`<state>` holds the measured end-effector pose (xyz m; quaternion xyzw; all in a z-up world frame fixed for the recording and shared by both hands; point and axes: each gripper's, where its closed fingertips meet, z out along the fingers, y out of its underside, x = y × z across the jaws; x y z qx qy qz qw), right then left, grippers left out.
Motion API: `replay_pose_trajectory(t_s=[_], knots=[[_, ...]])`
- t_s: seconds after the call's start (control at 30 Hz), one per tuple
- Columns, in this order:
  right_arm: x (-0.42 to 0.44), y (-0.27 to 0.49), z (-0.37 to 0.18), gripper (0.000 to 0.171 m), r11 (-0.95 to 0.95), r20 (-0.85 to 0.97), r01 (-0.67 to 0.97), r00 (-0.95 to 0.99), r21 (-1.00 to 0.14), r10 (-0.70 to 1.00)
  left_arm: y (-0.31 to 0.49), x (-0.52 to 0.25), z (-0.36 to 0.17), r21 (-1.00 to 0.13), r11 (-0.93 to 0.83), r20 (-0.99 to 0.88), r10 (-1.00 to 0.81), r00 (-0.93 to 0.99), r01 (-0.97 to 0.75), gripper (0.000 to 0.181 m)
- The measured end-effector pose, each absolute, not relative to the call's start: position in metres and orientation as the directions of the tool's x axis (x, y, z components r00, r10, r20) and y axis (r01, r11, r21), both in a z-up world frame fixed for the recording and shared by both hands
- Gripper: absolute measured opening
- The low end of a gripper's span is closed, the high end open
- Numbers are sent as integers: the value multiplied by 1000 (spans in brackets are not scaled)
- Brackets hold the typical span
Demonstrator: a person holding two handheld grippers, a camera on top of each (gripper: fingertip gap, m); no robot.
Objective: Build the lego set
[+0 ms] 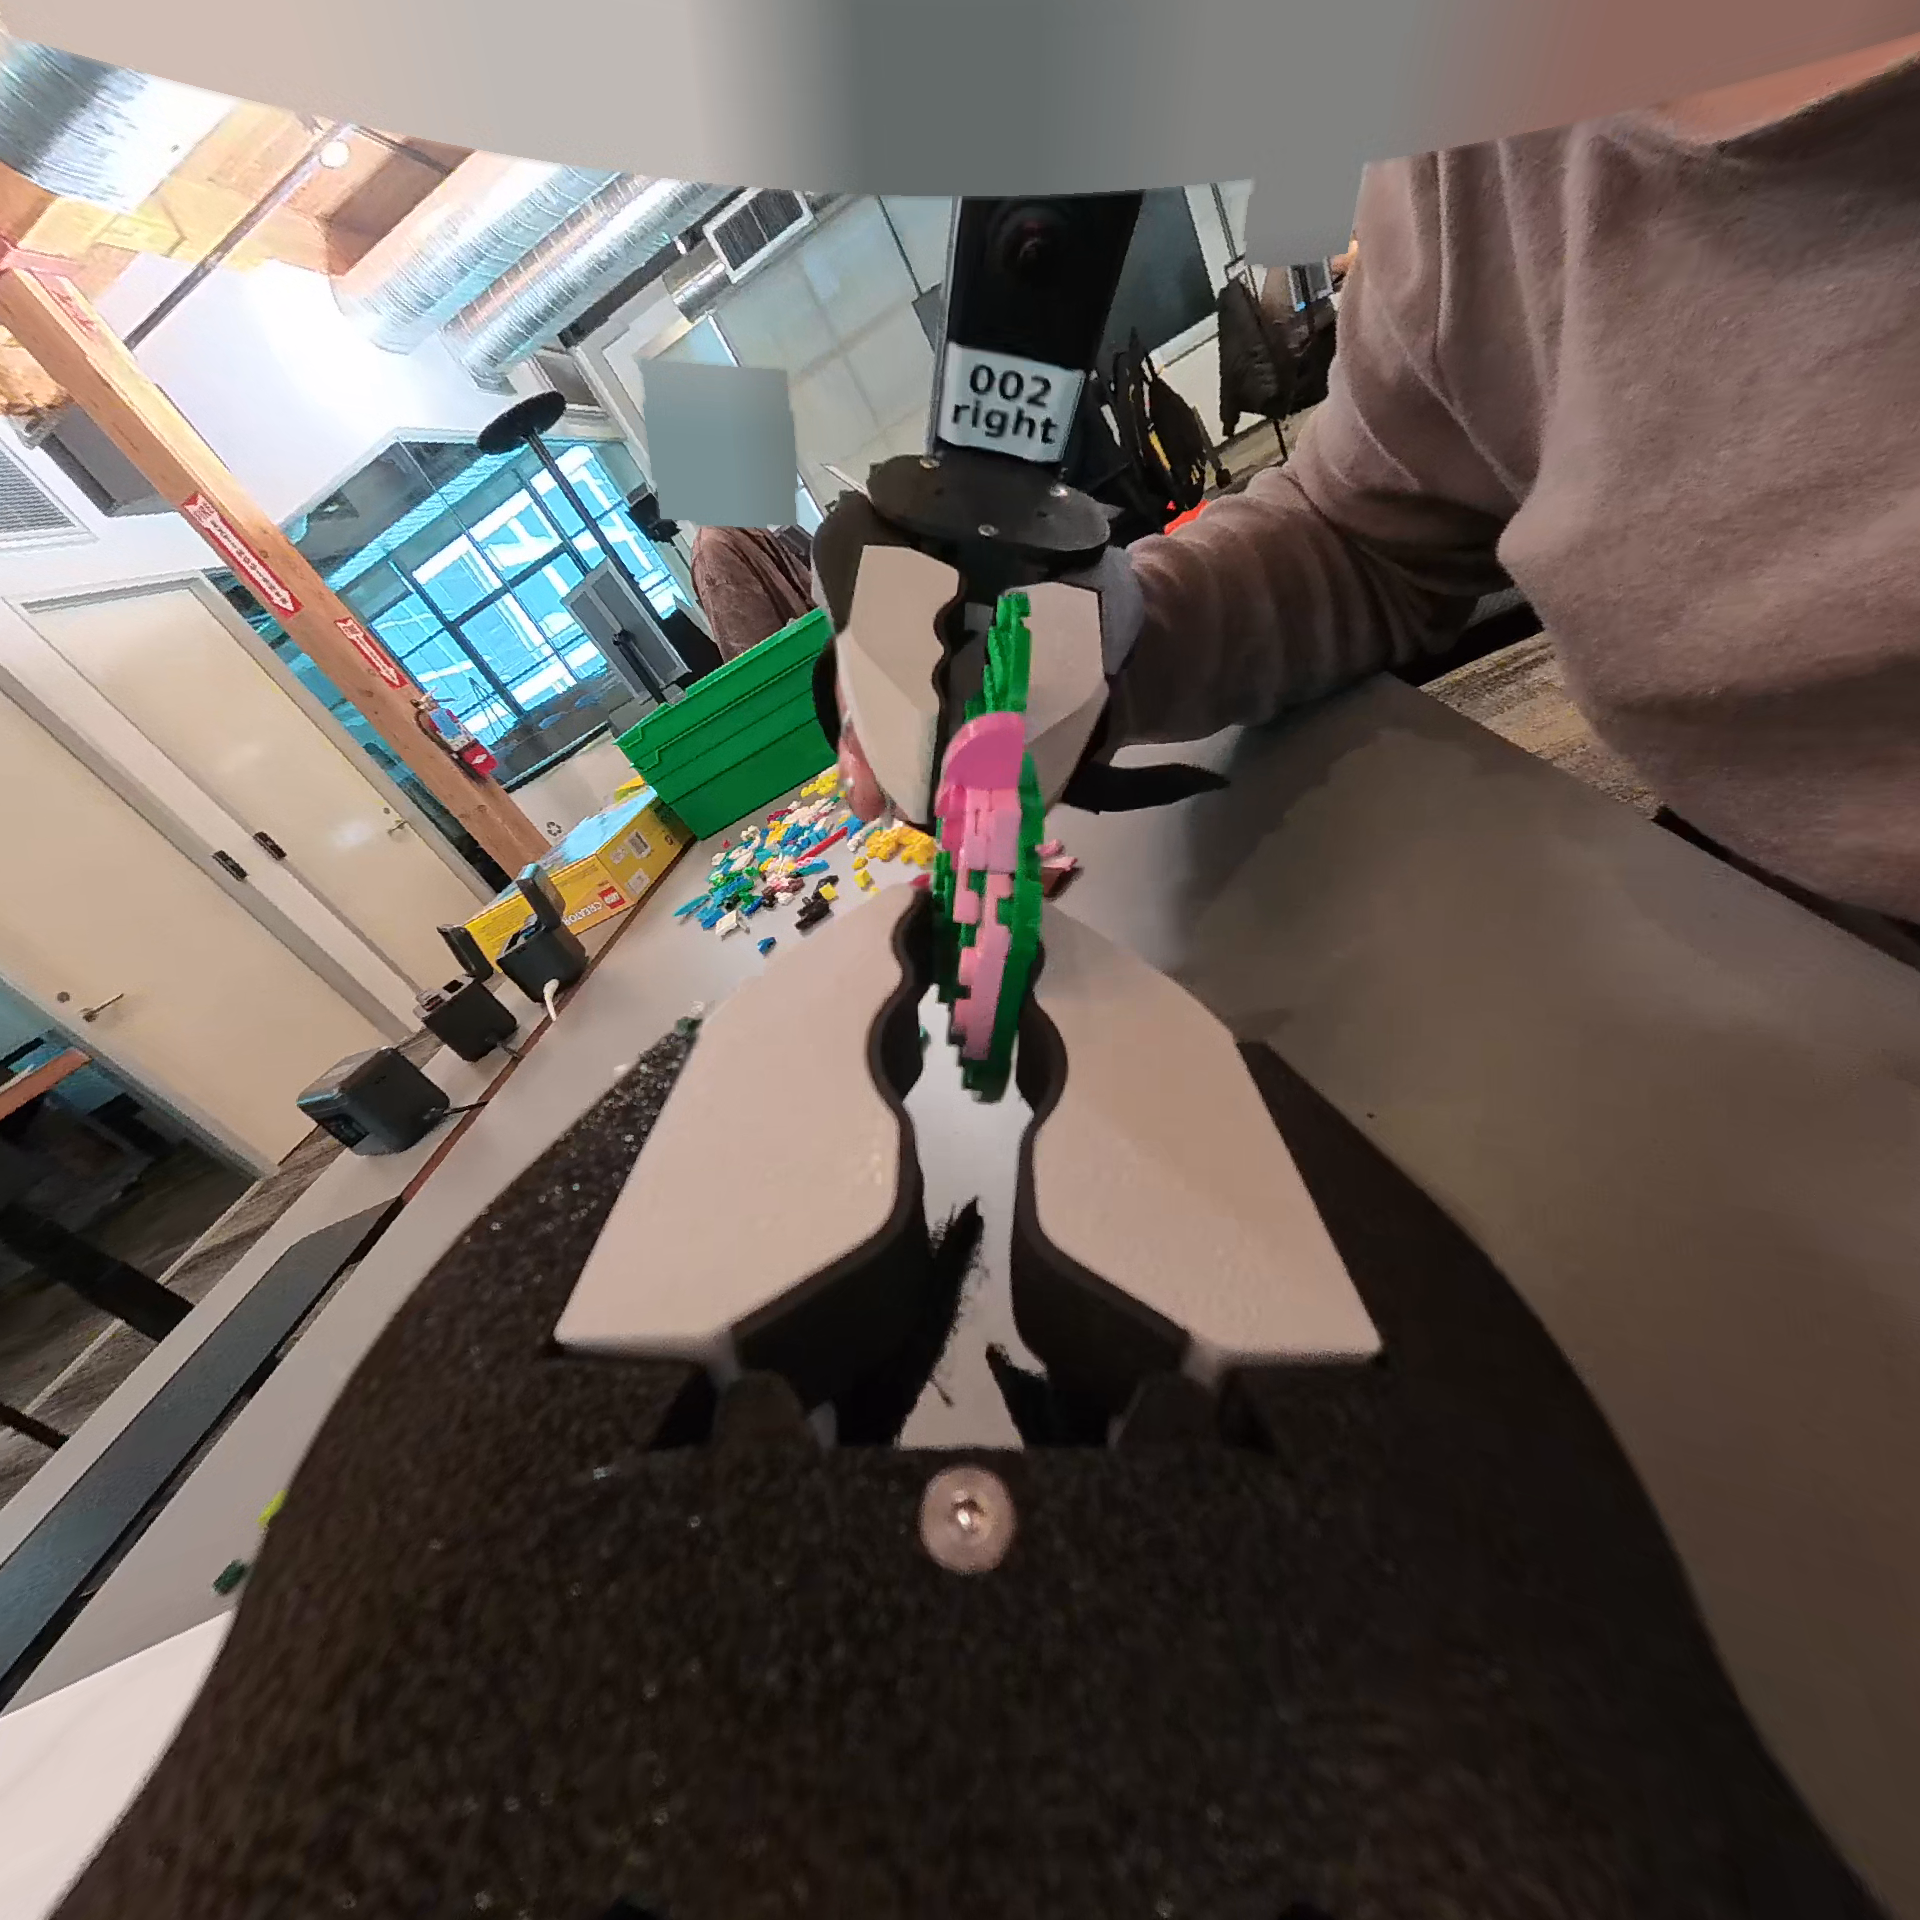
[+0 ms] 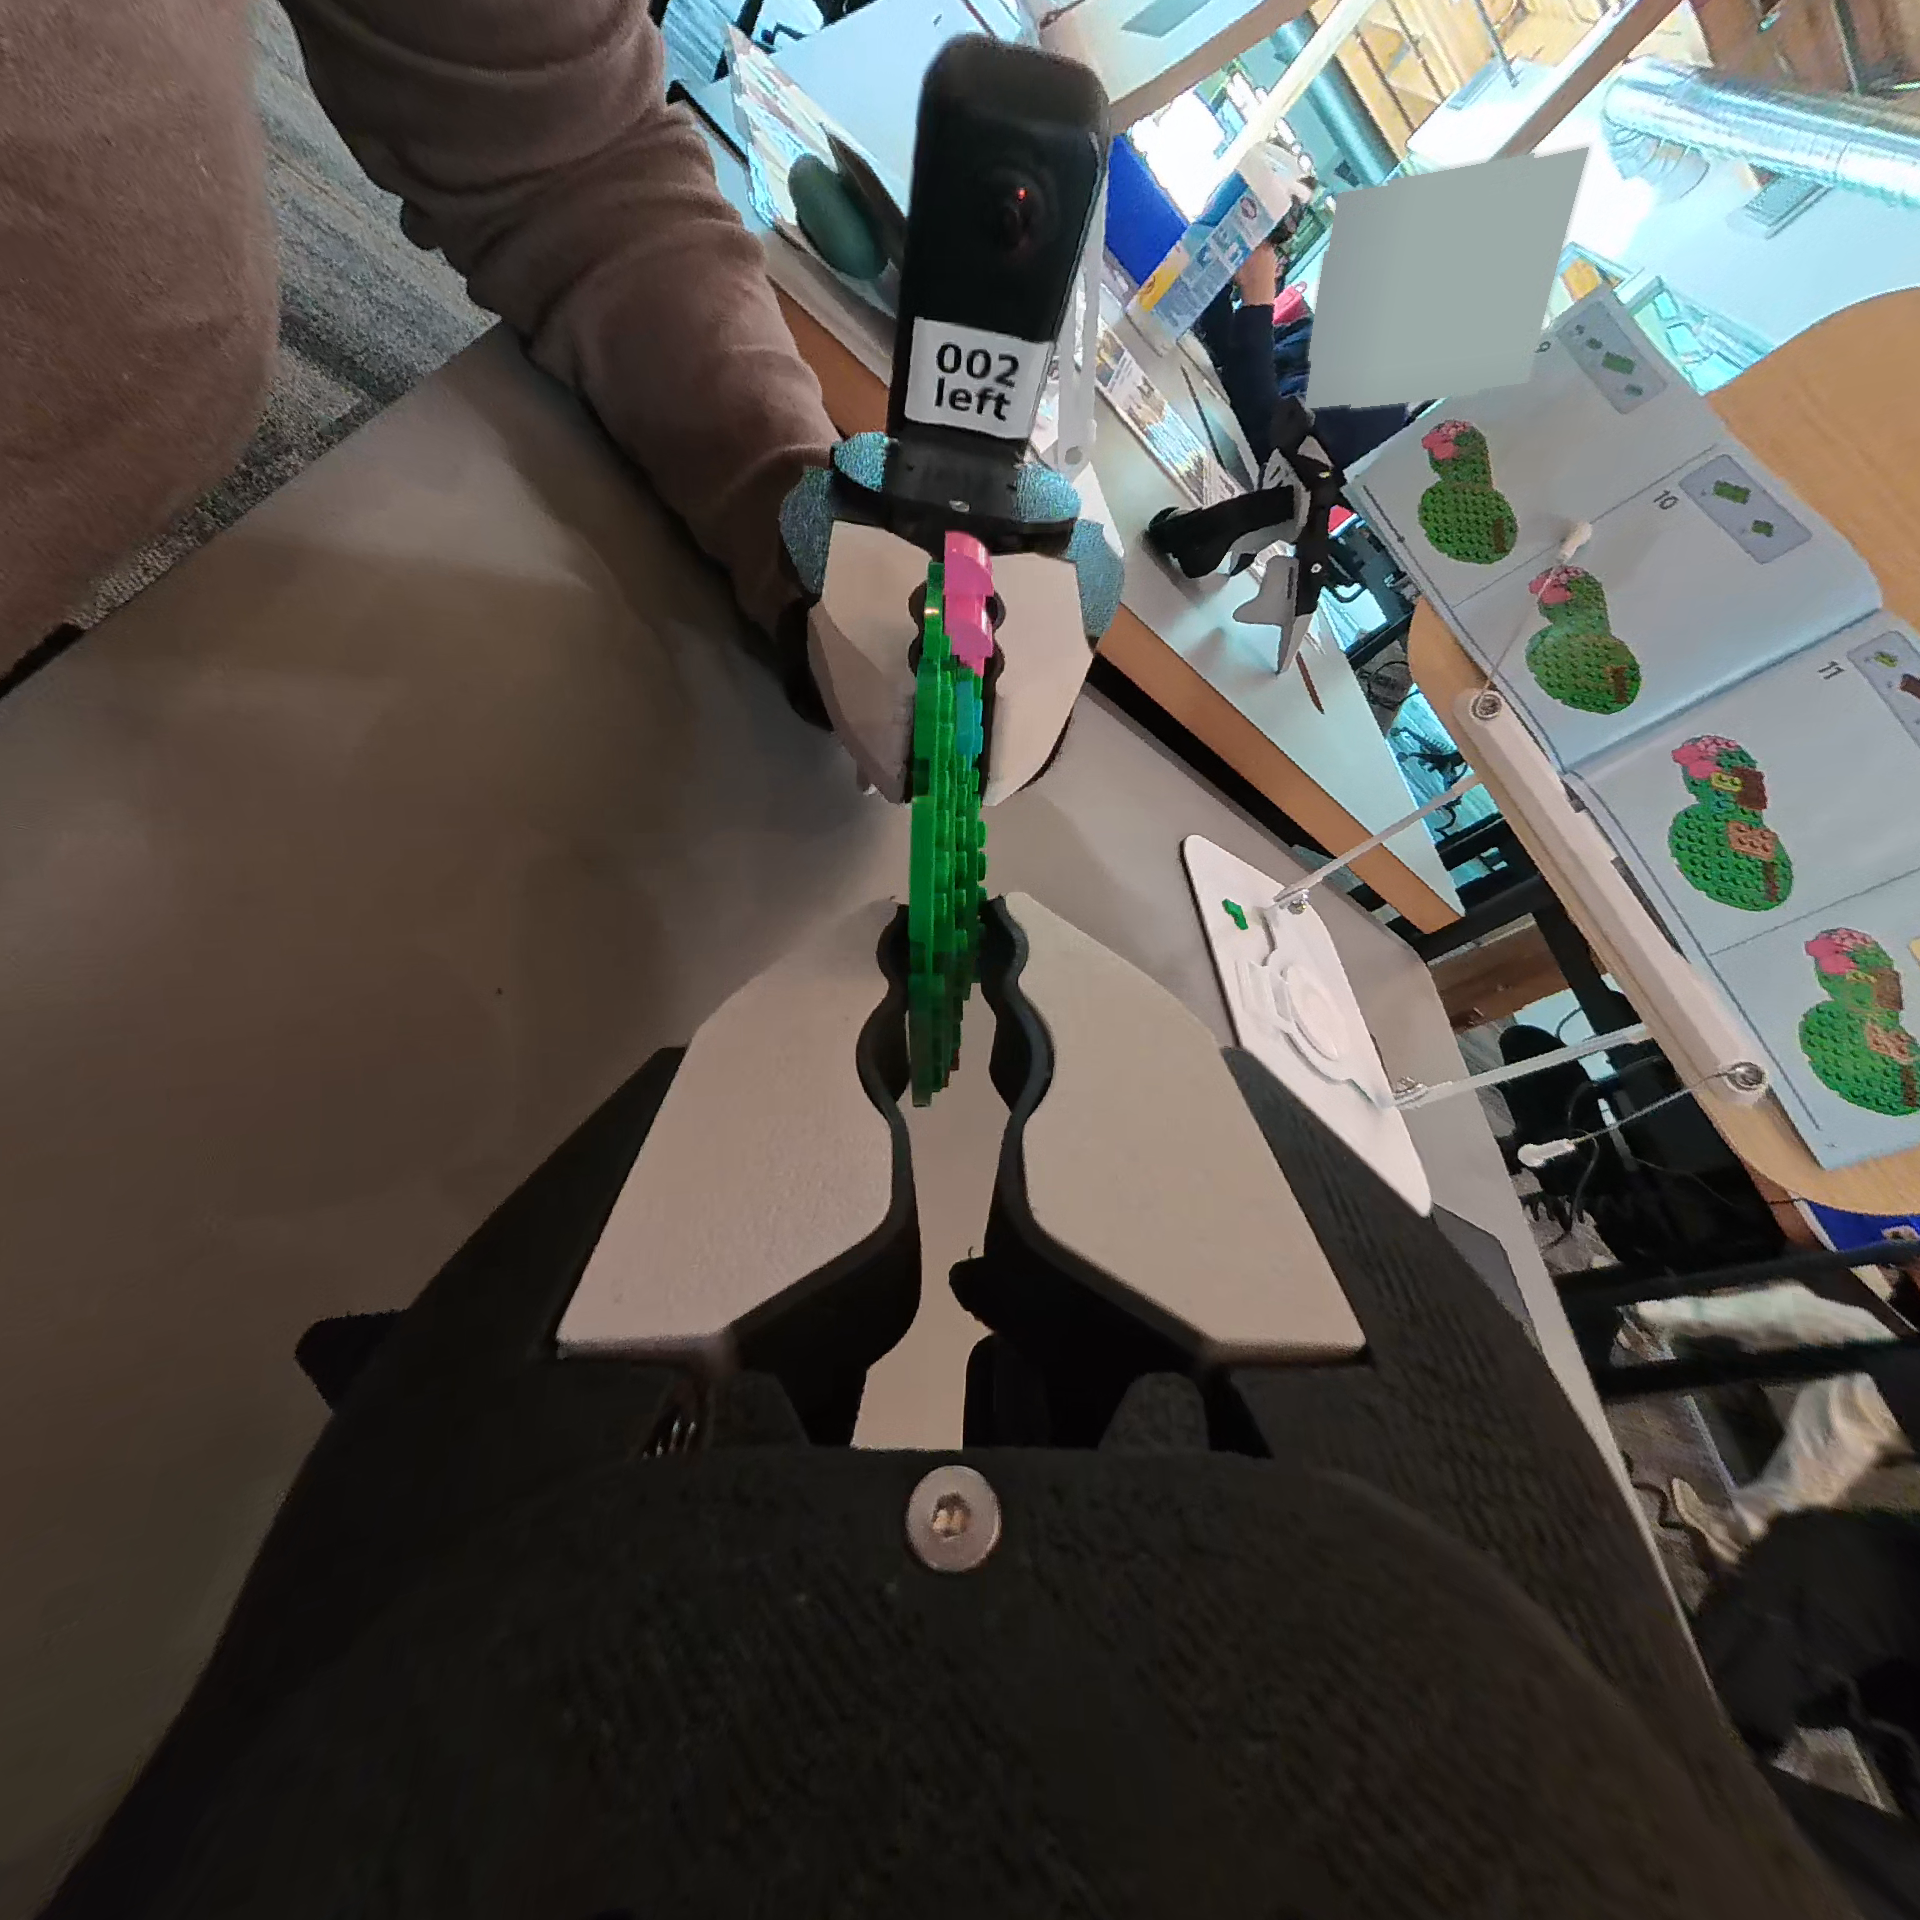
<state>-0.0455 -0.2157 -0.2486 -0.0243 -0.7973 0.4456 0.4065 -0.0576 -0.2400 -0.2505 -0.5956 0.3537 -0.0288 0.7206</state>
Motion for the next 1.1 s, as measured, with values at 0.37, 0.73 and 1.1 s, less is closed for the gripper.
replay_pose_trajectory(t_s=[0.37, 0.73, 1.1], knots=[[-44, -222, -245, 18, 543, 597, -336, -681, -769, 425, -241, -53, -250, -893, 281, -448, -488, 749, -350, 12], [-44, -222, -247, 11, 563, 602, -331, -688, -757, 405, -241, -54, -252, -887, 277, -461, -479, 747, -369, 13], [-46, -222, -247, 12, 523, 548, -296, -715, -799, 434, -240, -56, -253, -900, 264, -434, -490, 756, -345, 12]])
